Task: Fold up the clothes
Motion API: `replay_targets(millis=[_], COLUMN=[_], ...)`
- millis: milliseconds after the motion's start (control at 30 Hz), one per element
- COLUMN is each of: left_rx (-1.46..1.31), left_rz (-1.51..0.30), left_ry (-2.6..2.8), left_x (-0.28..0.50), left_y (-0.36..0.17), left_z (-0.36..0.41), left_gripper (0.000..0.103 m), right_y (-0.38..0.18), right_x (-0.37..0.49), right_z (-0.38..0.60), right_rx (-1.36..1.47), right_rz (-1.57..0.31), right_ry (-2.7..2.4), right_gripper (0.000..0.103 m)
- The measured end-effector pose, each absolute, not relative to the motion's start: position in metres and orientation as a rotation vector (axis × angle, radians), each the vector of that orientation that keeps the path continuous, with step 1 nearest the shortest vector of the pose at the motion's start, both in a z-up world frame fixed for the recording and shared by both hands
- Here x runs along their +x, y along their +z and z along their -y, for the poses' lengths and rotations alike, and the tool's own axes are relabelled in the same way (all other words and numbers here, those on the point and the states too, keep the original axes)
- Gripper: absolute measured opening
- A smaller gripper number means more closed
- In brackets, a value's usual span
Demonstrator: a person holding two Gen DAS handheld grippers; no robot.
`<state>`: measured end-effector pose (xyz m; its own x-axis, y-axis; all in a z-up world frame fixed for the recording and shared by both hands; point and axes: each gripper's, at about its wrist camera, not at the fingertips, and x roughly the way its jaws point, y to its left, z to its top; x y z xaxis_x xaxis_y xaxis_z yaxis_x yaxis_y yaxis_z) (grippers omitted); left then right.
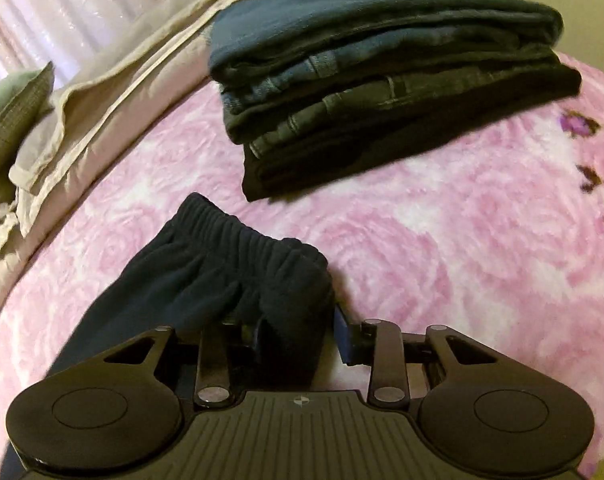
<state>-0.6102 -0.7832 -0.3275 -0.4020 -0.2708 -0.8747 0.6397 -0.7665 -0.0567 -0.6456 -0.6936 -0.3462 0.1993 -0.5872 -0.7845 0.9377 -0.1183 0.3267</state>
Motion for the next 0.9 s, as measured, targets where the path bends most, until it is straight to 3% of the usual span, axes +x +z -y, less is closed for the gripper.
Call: replay_targets(millis=[133, 200, 267, 400, 500, 567, 733, 833, 900], left_rx=[1.221, 1.158, 1.105, 1.069, 1.144, 1.167, 1.100, 1.056, 1.035], left_rz=[-0.602, -0.631, -0.662, -0.760, -0.771, -0.792, -0.837, -0.862, -0.877], left_ry=[-2.191, -2.167, -2.106, -1.921, -1.743, -1.656, -1.492, -1.418, -1.369], left_x=[-0.598, -0.582, -0.560, -0.508, -0.464, -0.435, -0.358, -0.312, -0.283], left_y=[-0.314, -0.302, -0.293, -0.294, -0.314, -0.323, -0.324, -0.322, -0.320], left_z=[0.786, 0.783, 0.778, 0.764, 0.736, 0.714, 0.653, 0.613, 0.580], left_gripper=[0.025, 0.025, 0.025, 0.026, 0.026, 0.031, 0.037, 0.039, 0.039], right_y=[-0.320, -0.303, -0.287, -0.290, -0.321, -0.342, -0.331, -0.325, -0.321], right_x=[-0.635, -0.621, -0.603, -0.560, -0.537, -0.526, -0.476, -0.420, -0.382], right_z=[0.682, 0.672, 0.660, 0.655, 0.668, 0.677, 0.650, 0.610, 0.583], right_rx=[0.936, 0.842, 0.740, 0.650, 0.692, 0.721, 0.545, 0.461, 0.407], right_rz=[-0.496, -0.507, -0.521, -0.556, -0.658, -0.750, -0.837, -0.839, -0.839], right_ry=[-1.386, -1.385, -1.375, -1.221, -1.148, -1.140, -1.139, -0.991, -0.890], right_gripper=[0.039, 0.050, 0.054, 0.054, 0.054, 0.054, 0.058, 0.077, 0.080])
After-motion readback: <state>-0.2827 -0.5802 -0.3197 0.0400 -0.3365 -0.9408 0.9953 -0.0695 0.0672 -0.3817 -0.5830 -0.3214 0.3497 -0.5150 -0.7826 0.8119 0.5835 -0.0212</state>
